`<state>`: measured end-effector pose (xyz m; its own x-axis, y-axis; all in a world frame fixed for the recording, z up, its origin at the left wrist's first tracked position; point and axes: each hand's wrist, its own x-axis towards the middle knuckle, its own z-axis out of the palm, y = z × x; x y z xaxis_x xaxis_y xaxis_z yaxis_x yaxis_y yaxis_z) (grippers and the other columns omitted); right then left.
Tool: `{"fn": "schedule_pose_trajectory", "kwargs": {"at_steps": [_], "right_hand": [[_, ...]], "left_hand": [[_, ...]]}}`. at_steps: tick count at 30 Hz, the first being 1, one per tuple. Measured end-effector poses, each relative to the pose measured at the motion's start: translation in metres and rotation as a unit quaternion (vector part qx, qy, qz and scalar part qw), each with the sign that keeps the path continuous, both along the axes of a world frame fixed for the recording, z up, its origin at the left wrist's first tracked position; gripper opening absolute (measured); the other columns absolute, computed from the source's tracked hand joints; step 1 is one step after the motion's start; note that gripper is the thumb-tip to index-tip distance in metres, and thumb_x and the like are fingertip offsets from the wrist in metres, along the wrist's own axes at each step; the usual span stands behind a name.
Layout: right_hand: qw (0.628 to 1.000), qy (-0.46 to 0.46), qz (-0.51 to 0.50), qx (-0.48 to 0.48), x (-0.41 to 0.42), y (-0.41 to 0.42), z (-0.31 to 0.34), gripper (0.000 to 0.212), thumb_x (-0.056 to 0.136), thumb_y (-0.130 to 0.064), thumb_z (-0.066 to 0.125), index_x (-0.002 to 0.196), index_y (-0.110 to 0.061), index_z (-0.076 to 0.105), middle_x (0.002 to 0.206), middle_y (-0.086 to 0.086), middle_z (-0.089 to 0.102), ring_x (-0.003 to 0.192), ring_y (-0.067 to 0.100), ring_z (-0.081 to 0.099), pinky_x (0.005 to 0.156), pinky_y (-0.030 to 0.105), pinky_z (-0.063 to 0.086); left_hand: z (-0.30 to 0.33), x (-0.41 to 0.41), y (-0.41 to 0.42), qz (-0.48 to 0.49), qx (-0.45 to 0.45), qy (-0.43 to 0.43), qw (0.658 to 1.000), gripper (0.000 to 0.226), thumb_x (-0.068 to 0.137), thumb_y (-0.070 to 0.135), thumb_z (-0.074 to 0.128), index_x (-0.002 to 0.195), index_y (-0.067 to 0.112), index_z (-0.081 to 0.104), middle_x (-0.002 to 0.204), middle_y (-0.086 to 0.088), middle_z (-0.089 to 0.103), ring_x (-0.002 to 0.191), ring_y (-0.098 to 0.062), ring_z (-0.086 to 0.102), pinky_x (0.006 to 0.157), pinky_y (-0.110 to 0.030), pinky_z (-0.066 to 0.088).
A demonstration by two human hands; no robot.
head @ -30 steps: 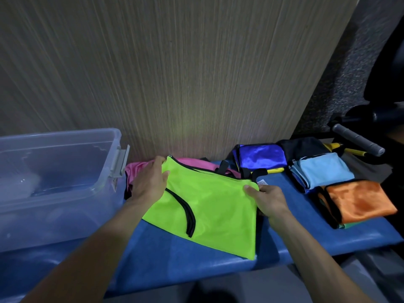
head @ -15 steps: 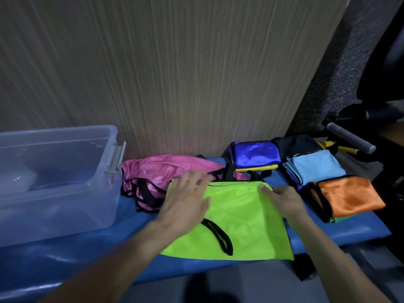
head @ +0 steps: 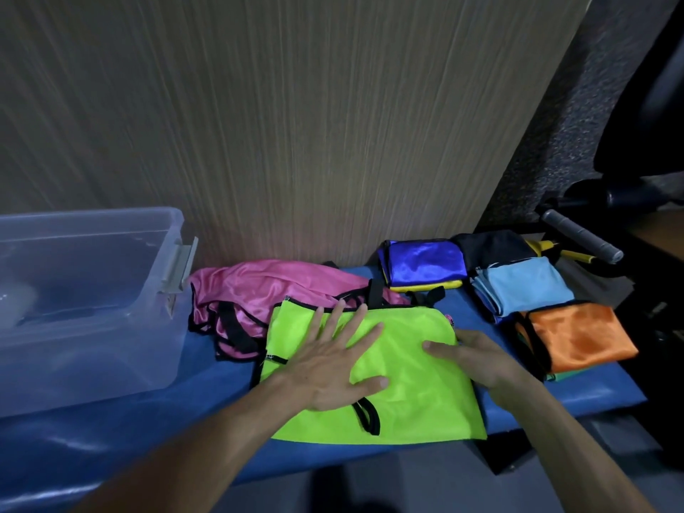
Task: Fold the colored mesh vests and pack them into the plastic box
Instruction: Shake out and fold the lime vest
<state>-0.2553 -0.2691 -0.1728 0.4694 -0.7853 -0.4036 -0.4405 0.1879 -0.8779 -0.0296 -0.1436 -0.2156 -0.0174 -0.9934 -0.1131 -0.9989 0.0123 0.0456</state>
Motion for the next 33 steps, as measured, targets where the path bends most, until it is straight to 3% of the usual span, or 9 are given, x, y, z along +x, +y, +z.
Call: {"fn": "schedule_pose_trajectory", "kwargs": {"at_steps": [9, 12, 15, 19, 21, 23, 28, 31, 33], "right_hand": [[0.997, -0.080, 0.009, 0.017, 0.000, 0.030, 0.017, 0.040, 0.089, -0.005, 0.073, 0.125, -0.020, 0.064, 0.108, 0.003, 0.078, 0.098, 0.025, 0.076, 0.087, 0.045, 0.059], [0.992, -0.111, 0.057, -0.006, 0.007, 0.042, 0.031, 0.044, 0.090, 0.003, 0.067, 0.126, -0.022, 0.061, 0.110, 0.004, 0.077, 0.100, 0.024, 0.075, 0.084, 0.041, 0.060], [0.988, -0.126, 0.084, -0.026, 0.029, 0.052, 0.038, 0.046, 0.088, 0.005, 0.067, 0.126, -0.022, 0.059, 0.110, 0.007, 0.075, 0.101, 0.025, 0.073, 0.077, 0.033, 0.058], [0.981, -0.068, 0.138, -0.120, 0.086, 0.074, 0.035, 0.090, 0.072, -0.024, 0.072, 0.153, -0.033, 0.036, 0.137, -0.002, 0.061, 0.122, 0.011, 0.061, 0.098, 0.032, 0.054], [0.968, -0.046, 0.196, -0.149, 0.116, 0.093, 0.033, 0.077, 0.084, -0.014, 0.067, 0.142, -0.044, 0.027, 0.119, -0.009, 0.064, 0.078, -0.006, 0.066, 0.066, 0.018, 0.055], [0.954, -0.017, 0.246, -0.170, 0.141, 0.114, 0.025, 0.073, 0.089, -0.008, 0.061, 0.140, -0.046, 0.024, 0.096, -0.005, 0.062, 0.051, 0.003, 0.058, 0.047, 0.022, 0.047], [0.935, -0.012, 0.258, -0.242, 0.160, 0.141, -0.002, 0.078, 0.090, -0.016, 0.069, 0.155, -0.027, 0.027, 0.081, -0.004, 0.059, 0.063, 0.009, 0.057, 0.063, 0.029, 0.050], [0.920, -0.039, 0.278, -0.274, 0.154, 0.148, -0.011, 0.086, 0.089, -0.029, 0.076, 0.159, -0.024, 0.026, 0.093, -0.009, 0.066, 0.075, 0.006, 0.061, 0.076, 0.028, 0.053], [0.888, -0.029, 0.305, -0.343, 0.141, 0.145, -0.017, 0.082, 0.087, -0.039, 0.076, 0.156, -0.026, 0.034, 0.100, -0.014, 0.061, 0.082, 0.005, 0.056, 0.084, 0.029, 0.051]], "left_hand": [[0.003, 0.004, 0.003, -0.033, -0.042, 0.005, 0.999, 0.088, 0.090, 0.087, 0.014, 0.159, 0.041, -0.015, 0.163, 0.006, -0.035, 0.146, -0.024, -0.040, 0.120, -0.054, -0.021], [0.011, 0.011, 0.006, -0.053, -0.149, 0.073, 0.985, 0.072, 0.097, 0.071, 0.038, 0.160, 0.040, 0.021, 0.171, 0.009, 0.004, 0.156, -0.019, -0.008, 0.127, -0.044, -0.005], [0.029, 0.026, 0.008, 0.025, -0.285, 0.277, 0.917, 0.029, 0.096, 0.030, 0.065, 0.124, 0.027, 0.068, 0.123, 0.011, 0.066, 0.117, -0.007, 0.056, 0.098, -0.031, 0.046], [0.066, 0.045, 0.023, 0.174, -0.147, 0.604, 0.764, 0.017, 0.101, 0.032, 0.061, 0.112, 0.022, 0.069, 0.102, 0.003, 0.075, 0.086, -0.014, 0.072, 0.072, -0.034, 0.057], [0.067, 0.057, 0.033, 0.223, -0.095, 0.637, 0.732, 0.023, 0.098, 0.047, 0.060, 0.110, 0.030, 0.068, 0.107, 0.006, 0.074, 0.092, -0.017, 0.071, 0.079, -0.036, 0.057], [0.061, 0.070, 0.043, 0.271, -0.075, 0.630, 0.724, 0.026, 0.094, 0.054, 0.063, 0.110, 0.033, 0.067, 0.112, 0.010, 0.070, 0.100, -0.013, 0.067, 0.090, -0.037, 0.054], [0.042, 0.091, 0.048, 0.310, -0.128, 0.592, 0.733, 0.013, 0.101, 0.016, 0.062, 0.111, 0.009, 0.067, 0.082, -0.003, 0.069, 0.063, -0.006, 0.066, 0.056, -0.023, 0.051], [0.034, 0.097, 0.044, 0.330, -0.147, 0.559, 0.747, 0.044, 0.101, 0.014, 0.062, 0.143, 0.006, 0.053, 0.130, -0.013, 0.067, 0.115, -0.022, 0.067, 0.098, -0.038, 0.053], [0.029, 0.100, 0.042, 0.334, -0.161, 0.539, 0.757, 0.049, 0.099, 0.016, 0.064, 0.146, 0.008, 0.051, 0.141, -0.011, 0.060, 0.125, -0.025, 0.060, 0.109, -0.042, 0.047]]}}
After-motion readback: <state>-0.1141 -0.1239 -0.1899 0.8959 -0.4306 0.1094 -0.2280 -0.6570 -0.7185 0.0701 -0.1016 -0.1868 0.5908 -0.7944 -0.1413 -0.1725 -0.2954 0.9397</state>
